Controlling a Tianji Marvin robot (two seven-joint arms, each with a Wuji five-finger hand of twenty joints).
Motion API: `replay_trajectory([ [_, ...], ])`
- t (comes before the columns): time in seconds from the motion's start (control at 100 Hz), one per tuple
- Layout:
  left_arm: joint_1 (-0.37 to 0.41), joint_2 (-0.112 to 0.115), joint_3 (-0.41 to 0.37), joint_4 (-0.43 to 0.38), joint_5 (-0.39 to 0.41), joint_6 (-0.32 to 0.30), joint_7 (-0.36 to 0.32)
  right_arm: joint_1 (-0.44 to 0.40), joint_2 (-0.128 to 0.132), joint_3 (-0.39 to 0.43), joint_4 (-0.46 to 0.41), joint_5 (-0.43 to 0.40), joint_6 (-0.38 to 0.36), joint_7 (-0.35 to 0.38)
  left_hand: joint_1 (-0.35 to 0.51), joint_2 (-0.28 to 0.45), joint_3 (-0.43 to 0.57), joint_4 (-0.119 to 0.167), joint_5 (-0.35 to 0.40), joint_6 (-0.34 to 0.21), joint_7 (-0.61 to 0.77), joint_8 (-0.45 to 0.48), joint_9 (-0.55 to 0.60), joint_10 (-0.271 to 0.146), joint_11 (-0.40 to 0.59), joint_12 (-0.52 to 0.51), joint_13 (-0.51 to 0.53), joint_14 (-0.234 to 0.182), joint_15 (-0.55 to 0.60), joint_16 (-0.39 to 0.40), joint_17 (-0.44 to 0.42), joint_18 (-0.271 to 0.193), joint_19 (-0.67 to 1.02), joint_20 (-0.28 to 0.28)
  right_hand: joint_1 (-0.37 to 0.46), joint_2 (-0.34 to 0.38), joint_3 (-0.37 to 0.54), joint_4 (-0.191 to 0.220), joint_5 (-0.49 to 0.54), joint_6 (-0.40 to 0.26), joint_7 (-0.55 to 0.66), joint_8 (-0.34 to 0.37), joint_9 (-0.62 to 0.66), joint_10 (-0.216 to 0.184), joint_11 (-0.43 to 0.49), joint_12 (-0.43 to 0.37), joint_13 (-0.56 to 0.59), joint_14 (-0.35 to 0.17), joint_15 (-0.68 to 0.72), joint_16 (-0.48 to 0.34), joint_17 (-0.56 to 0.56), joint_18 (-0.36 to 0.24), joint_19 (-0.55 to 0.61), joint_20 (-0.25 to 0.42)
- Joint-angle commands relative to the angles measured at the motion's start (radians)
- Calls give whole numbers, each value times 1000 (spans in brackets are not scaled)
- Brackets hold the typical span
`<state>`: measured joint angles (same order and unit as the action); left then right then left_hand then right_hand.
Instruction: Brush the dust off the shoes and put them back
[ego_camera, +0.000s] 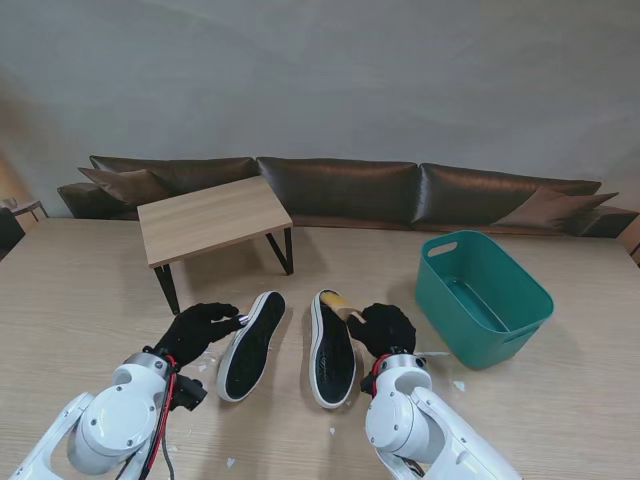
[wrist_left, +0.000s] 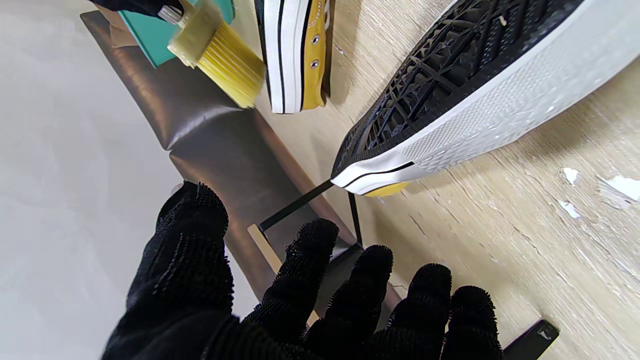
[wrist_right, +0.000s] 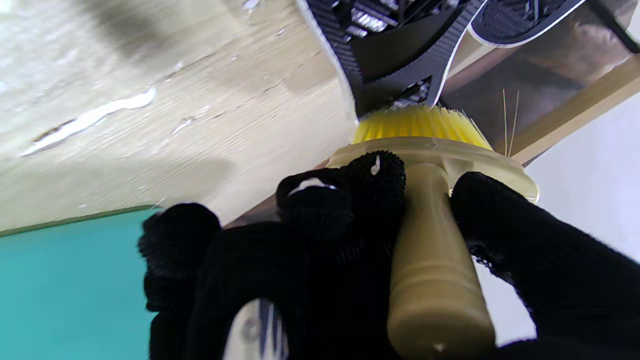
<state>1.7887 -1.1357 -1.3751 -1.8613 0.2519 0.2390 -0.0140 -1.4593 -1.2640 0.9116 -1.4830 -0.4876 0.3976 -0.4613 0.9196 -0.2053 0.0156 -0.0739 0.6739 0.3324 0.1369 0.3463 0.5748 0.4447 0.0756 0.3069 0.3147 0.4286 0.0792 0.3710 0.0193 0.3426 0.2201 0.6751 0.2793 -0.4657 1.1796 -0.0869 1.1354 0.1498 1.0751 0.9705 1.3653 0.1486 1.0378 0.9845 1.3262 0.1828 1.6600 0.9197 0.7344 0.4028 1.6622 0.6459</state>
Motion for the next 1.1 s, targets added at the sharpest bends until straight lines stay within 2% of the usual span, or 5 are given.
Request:
replay_trajectory([
  [0.0,3,-2,-1,-1,0,1,-20,14,2,-6,-12,0,-3,42,36,64,-25,45,18,5,-1,3,8,8,0,0,-6,19,6,12,-7,0,-29,7,62,28,89,15,106,101,59,33,70,19,-11,6,-18,-77,-3,1,387,37,16,18],
  [0.28,1,-1,0,1,0,6,-26,9,31,0,-31,-9,-10,133,36,65,-25,45,18,4,-1,2,7,8,-1,-1,-5,19,6,12,-6,1,-29,7,64,27,84,11,104,97,51,32,65,20,-18,5,-19,-75,-9,0,385,37,9,16],
  [0.55,-3,-1,1,4,1,11,-28,-48,64,48,-88,-29,-48,206,36,64,-26,45,18,6,-2,2,7,8,-1,-1,-7,18,5,12,-6,1,-29,7,65,28,80,11,103,96,44,30,61,22,-23,5,-19,-71,-14,-3,383,43,-3,12],
  [0.81,-3,0,1,5,2,11,-29,-139,96,110,-155,-51,-117,270,37,64,-25,45,19,7,-1,3,7,9,0,0,-6,19,5,12,-7,0,-29,7,67,28,81,14,102,96,39,30,61,23,-26,5,-19,-66,-19,-5,381,47,-7,10],
  [1.09,-3,0,1,5,2,13,-29,-248,123,196,-226,-72,-225,321,36,67,-26,45,18,8,-2,2,7,9,-1,0,-7,18,5,12,-7,1,-29,7,67,24,85,16,109,101,36,29,68,27,-29,3,-19,-60,-19,-6,381,55,-8,9],
])
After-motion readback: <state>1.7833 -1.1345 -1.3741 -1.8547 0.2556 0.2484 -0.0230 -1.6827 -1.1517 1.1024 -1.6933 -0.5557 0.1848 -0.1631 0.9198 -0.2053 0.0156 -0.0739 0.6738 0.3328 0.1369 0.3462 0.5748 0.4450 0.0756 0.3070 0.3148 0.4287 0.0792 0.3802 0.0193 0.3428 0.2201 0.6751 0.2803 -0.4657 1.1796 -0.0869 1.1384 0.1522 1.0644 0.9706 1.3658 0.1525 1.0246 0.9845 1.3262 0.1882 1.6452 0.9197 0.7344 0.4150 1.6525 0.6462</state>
